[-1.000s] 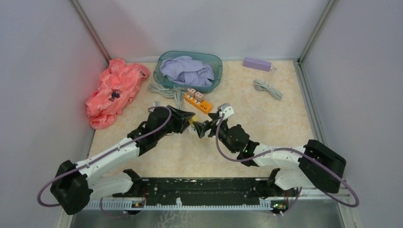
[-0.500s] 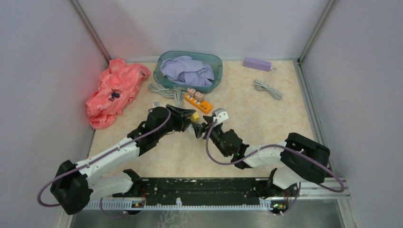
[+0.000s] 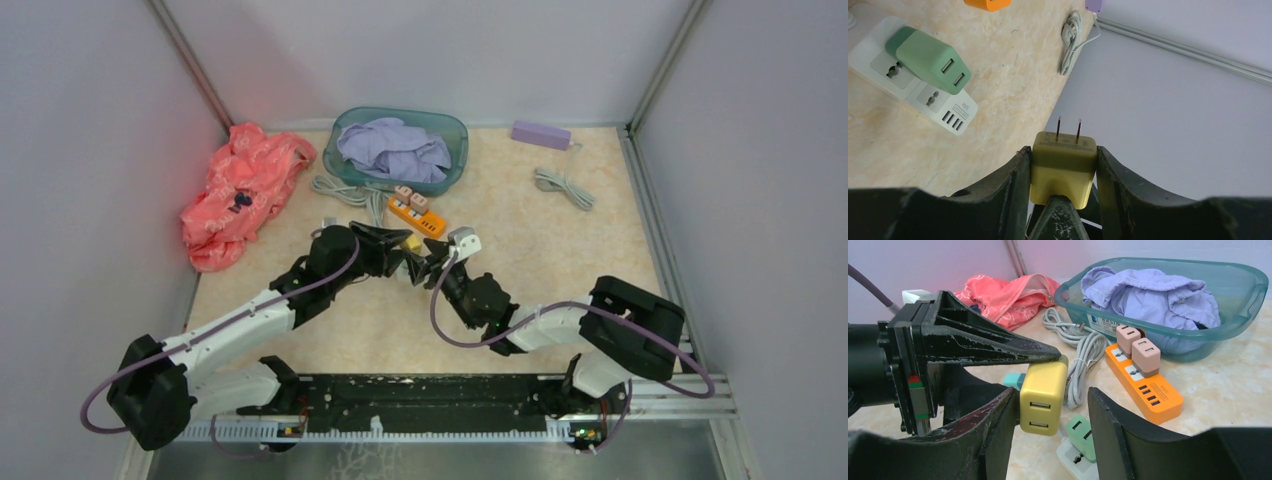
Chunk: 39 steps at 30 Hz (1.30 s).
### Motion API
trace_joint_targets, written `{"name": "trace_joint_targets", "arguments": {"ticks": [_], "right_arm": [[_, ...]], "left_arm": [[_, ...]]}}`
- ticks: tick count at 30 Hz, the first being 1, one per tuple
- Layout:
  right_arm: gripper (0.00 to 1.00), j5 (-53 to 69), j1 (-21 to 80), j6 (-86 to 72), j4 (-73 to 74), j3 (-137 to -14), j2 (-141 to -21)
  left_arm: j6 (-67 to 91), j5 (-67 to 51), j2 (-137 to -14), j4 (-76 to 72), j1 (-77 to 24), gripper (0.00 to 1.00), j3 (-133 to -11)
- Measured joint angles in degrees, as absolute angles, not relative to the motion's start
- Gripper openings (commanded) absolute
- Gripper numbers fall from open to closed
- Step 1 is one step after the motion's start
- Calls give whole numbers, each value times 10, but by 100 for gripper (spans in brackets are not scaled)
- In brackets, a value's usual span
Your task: Insert the plug
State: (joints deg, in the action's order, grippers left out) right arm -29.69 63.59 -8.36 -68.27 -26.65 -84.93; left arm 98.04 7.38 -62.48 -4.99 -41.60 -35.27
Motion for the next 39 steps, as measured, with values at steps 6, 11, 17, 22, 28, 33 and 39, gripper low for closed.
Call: {"name": "trace_joint_targets", "arguments": {"ticks": [6,11,17,22,28,33,39], "right_arm": [[42,-296,636,-76,-696,-269,-851],[39,-292,636,-76,-699,-275,-857],[46,-290,636,-84,-691,-275,-857],[48,-290,636,-93,-687,-275,-857],[43,-289,636,-102,-674,-275,-859],[20,-287,636,-104,-668,-275,-860],[0,-286,636,-97,-659,-275,-858]], "left_arm": [[984,68,-625,-52,-416,9,-347],[987,68,-625,-57,-416,10,-345],[995,67,-625,-74,-416,10,-332],[997,66,-625,-80,-416,10,-330],[999,66,-625,-86,-416,10,-328],[999,66,-625,-88,-416,15,-327],[998,69,-625,-99,-416,31,-317]]}}
